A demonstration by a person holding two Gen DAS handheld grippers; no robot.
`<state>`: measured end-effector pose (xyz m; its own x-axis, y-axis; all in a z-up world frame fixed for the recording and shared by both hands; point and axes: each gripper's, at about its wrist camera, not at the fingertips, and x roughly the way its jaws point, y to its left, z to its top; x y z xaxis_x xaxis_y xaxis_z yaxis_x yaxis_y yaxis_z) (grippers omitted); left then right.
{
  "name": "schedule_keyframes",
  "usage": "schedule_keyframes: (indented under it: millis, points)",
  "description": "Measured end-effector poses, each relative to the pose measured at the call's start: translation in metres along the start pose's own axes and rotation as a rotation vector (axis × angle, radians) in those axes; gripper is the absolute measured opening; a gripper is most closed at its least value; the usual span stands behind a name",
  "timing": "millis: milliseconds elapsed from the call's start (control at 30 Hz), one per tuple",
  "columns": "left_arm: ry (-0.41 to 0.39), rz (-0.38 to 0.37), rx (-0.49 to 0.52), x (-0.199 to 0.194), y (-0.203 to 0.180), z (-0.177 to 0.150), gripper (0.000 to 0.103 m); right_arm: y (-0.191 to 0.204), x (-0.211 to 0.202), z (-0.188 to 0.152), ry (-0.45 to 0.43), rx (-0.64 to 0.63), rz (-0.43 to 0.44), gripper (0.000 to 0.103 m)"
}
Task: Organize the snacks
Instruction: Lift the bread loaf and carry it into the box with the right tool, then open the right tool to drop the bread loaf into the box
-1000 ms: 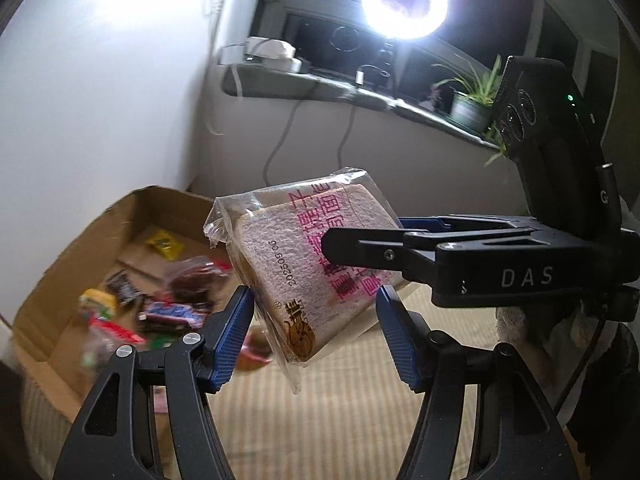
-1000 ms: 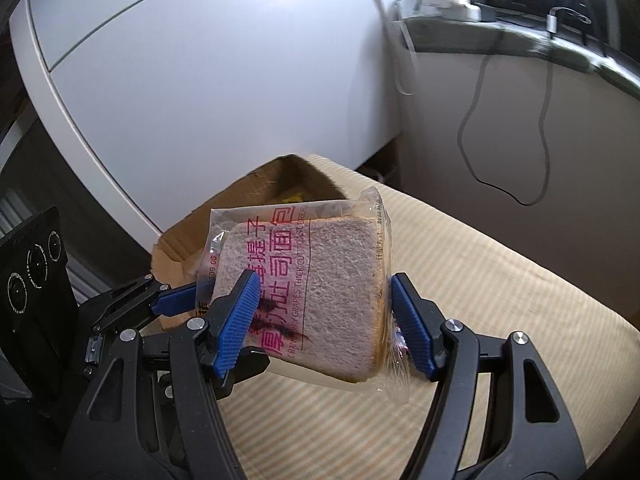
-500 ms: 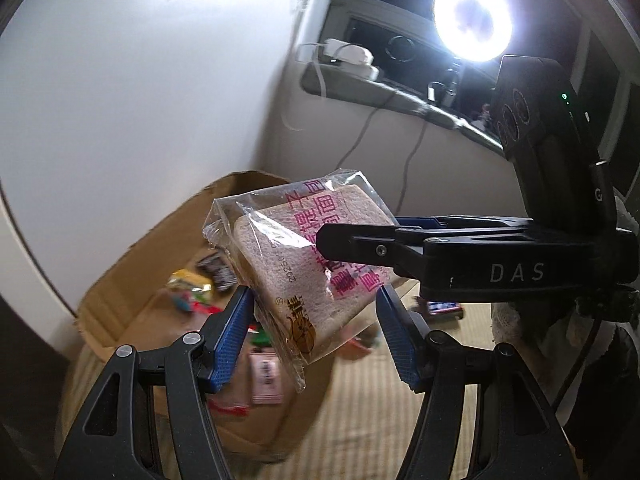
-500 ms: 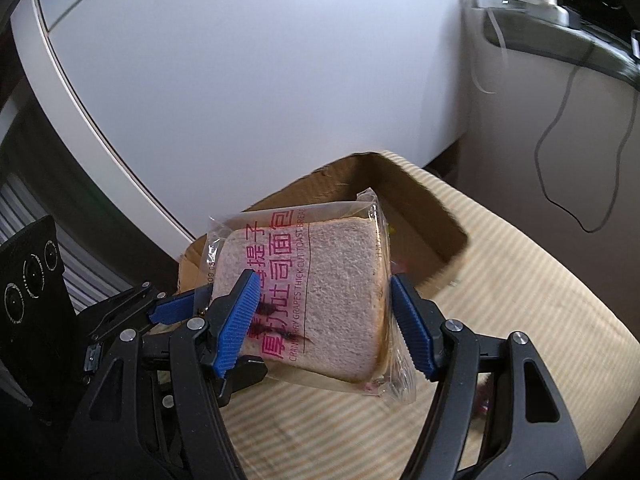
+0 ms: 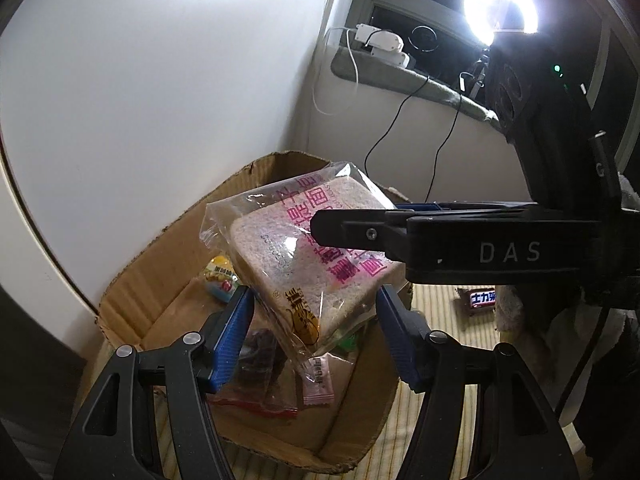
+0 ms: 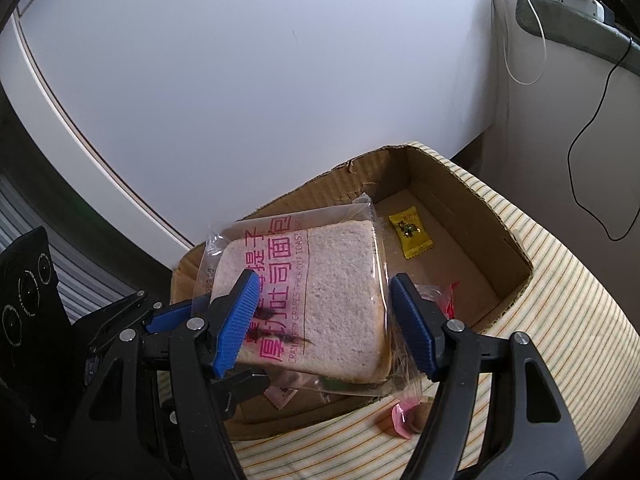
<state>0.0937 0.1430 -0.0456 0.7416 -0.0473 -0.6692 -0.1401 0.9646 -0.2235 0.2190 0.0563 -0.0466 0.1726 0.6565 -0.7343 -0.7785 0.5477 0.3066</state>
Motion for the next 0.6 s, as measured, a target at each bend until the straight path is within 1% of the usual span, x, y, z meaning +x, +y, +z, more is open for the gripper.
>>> schedule_keyframes:
  millis: [333, 400, 467, 600]
  points:
    - [0.011, 0.028, 0.005, 0.0079, 0.0034, 0.0046, 0.063, -0.0002, 0.0072, 0.0042, 0.004, -0.002, -0.041, 0.073]
    - [0.009, 0.031, 0.007, 0.0071, 0.0038, 0.0051, 0.063, -0.0003, 0.0064, 0.0042, 0.0, -0.005, -0.049, 0.08]
    - [0.008, 0.033, 0.011, 0.0059, 0.0039, 0.0045, 0.063, 0.0005, 0.0061, 0.0045, -0.009, -0.013, -0.068, 0.089]
    - [0.004, 0.038, 0.019, 0.0033, 0.0035, 0.0019, 0.063, 0.0013, 0.0052, 0.0046, -0.011, -0.018, -0.087, 0.094]
